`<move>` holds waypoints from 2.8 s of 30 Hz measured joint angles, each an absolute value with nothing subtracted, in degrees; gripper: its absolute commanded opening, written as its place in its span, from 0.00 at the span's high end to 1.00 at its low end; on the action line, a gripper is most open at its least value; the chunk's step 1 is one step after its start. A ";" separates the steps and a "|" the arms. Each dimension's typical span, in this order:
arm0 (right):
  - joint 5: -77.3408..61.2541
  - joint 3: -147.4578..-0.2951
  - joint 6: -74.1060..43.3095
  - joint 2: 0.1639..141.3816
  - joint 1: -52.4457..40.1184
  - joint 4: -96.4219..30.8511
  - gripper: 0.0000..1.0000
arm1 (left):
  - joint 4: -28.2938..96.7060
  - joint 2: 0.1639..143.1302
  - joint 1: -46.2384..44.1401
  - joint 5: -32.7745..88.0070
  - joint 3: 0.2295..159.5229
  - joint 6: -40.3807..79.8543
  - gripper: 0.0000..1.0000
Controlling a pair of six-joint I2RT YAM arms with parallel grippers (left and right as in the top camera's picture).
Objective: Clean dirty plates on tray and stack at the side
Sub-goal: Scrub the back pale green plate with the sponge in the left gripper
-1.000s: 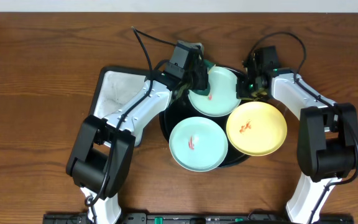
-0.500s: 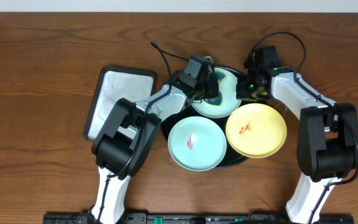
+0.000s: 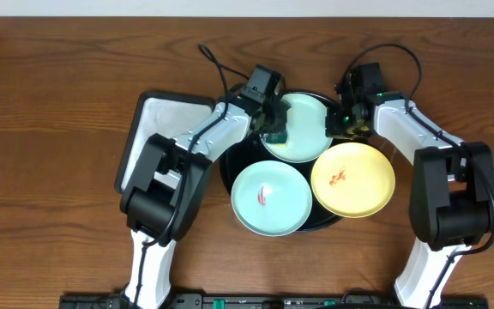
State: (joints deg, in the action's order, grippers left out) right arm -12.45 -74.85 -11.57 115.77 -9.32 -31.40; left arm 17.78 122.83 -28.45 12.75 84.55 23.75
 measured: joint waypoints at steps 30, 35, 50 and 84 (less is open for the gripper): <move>-12.38 -75.00 -11.09 115.74 -9.32 -32.60 0.99 | 16.21 124.40 -34.17 13.37 85.93 31.00 0.93; -12.40 -75.00 -11.09 115.74 -9.32 -32.67 0.99 | 20.47 123.83 -31.16 9.61 86.30 26.68 0.92; -12.78 -75.05 -11.09 115.72 -9.39 -33.45 0.99 | 12.45 123.92 -34.06 4.84 85.47 24.29 0.93; -13.30 -75.07 -11.09 115.72 -9.61 -33.82 0.99 | 27.92 107.37 -31.09 -5.32 84.88 8.62 0.93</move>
